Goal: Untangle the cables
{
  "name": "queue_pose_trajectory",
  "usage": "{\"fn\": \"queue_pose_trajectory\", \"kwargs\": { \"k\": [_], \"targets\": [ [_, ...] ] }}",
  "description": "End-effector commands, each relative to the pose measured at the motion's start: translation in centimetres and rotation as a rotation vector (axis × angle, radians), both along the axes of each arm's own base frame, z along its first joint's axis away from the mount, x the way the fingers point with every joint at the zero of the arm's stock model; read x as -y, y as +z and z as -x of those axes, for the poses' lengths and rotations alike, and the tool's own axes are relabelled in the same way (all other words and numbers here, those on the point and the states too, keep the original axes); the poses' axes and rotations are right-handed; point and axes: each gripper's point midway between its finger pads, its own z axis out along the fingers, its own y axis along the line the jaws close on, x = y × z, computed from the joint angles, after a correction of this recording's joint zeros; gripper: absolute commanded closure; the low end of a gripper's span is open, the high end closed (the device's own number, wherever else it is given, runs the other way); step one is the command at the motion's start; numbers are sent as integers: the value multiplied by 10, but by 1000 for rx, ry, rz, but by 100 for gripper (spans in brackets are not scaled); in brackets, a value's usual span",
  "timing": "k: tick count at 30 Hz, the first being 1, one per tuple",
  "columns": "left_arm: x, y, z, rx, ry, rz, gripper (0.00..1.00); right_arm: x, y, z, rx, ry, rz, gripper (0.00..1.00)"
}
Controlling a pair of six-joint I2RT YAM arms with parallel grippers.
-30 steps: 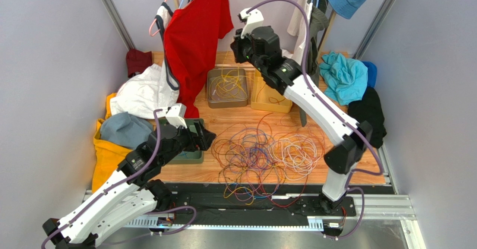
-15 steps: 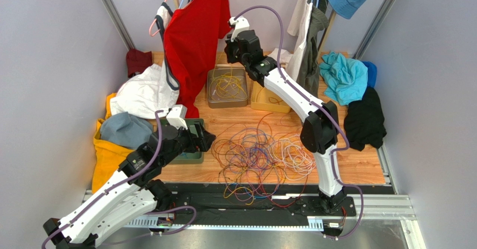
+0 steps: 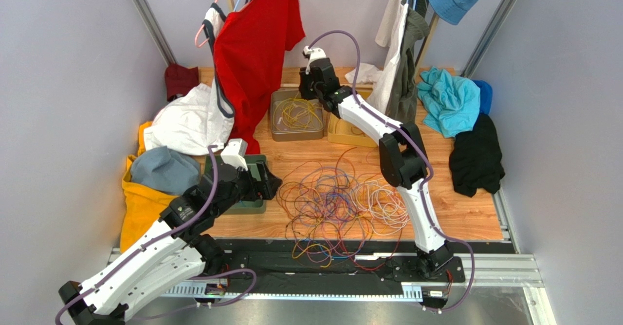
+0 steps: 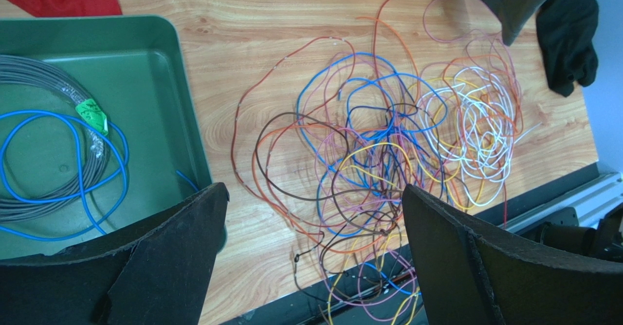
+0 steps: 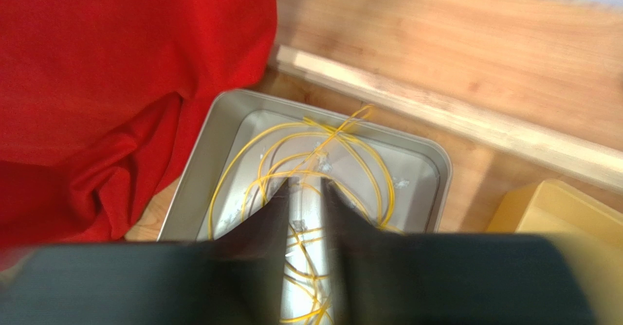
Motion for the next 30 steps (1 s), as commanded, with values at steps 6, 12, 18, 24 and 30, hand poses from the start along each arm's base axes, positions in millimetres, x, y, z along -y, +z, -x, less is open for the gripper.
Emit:
{"fn": "queue_pose_trajectory", "kwargs": {
  "k": [6, 12, 18, 24, 30],
  "targets": [
    [5, 5, -4, 16, 4, 38, 1, 12, 77, 44, 95, -2, -92, 28],
    [15, 12, -6, 13, -14, 76, 1, 52, 140, 101, 178, -41, -162, 25],
    [21, 9, -10, 0, -17, 81, 1, 85, 141, 159, 166, -77, -171, 25],
    [35, 1, -12, -33, -50, 104, 2, 92, 53, 250, -52, 11, -213, 33],
    [38, -9, -9, -66, -53, 114, 2, 61, 28, 322, -104, 255, -310, 34]
  ]
}}
